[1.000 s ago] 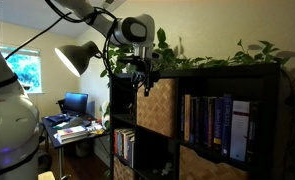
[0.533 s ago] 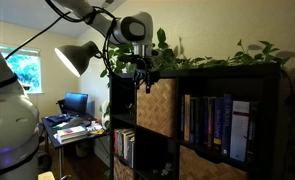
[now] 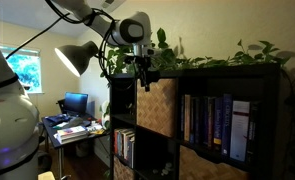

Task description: Open the drawer, take out the black object then close the drawer.

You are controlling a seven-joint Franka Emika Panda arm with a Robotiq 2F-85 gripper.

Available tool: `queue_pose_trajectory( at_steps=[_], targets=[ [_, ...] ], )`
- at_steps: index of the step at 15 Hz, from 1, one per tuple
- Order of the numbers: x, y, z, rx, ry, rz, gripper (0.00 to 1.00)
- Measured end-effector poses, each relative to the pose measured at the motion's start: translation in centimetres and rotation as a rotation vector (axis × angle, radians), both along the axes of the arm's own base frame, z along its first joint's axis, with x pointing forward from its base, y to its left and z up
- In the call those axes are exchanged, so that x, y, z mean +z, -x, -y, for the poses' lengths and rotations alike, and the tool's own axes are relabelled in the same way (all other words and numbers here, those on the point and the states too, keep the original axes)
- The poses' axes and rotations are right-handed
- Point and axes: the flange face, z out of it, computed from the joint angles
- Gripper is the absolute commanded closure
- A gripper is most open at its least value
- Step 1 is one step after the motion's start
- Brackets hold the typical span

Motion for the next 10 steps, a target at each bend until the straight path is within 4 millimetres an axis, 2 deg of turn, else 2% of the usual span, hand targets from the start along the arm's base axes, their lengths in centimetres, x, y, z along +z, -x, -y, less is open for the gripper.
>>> queue_pose_trajectory(
  at_steps=[5, 10],
  targets=[
    [0.7, -0.6, -0.5, -0.222, -0.061, 0.056, 0.0],
    [1.0, -1.3, -2.1, -0.413, -0.154, 0.165, 0.0]
  ],
)
